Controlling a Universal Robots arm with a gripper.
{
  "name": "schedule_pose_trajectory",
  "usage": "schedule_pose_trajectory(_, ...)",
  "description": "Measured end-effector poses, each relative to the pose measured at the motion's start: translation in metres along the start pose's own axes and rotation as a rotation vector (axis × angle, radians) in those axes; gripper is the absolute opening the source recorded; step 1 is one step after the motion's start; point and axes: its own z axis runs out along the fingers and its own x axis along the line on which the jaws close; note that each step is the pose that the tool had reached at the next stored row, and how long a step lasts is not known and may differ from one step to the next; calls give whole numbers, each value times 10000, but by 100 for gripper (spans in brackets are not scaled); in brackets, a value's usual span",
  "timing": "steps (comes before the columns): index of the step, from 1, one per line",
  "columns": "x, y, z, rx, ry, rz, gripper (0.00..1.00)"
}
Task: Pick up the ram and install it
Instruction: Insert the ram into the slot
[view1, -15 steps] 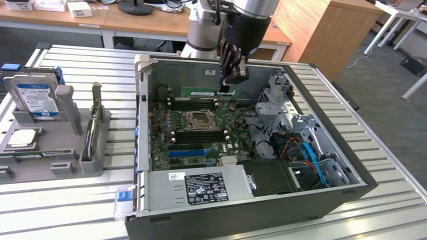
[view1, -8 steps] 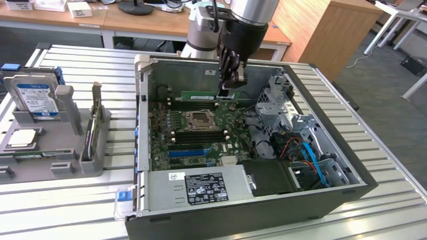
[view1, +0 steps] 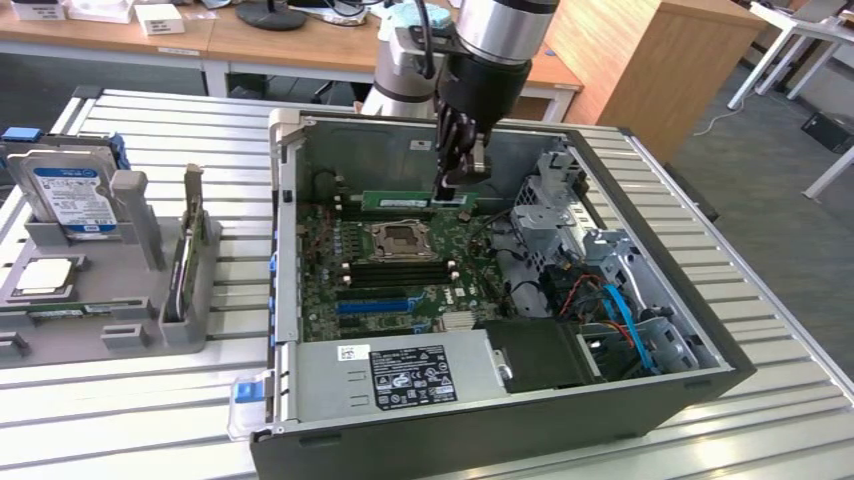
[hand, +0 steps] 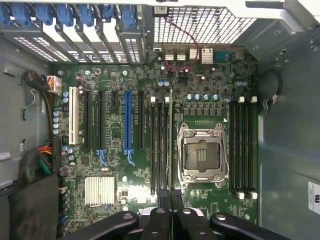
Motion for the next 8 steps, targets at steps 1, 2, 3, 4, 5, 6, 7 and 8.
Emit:
schedule_pose_trajectory(1, 1, 0, 13, 1, 1, 0, 12)
schedule_pose_trajectory(2, 1, -1, 25, 3, -1, 0, 12)
schedule_pose_trajectory(3, 1, -1, 37, 2, 0, 1, 12)
schedule_pose_trajectory(4, 2, -1, 48, 2, 0, 1, 12)
schedule_pose_trajectory(5, 2, -1, 58, 2, 0, 0, 12)
schedule_pose_trajectory(6, 2, -2, 66, 3, -1, 0, 12)
schedule_pose_trajectory(7, 2, -2, 72, 2, 0, 0, 12)
schedule_pose_trajectory(8, 2, -2, 77, 2, 1, 0, 12)
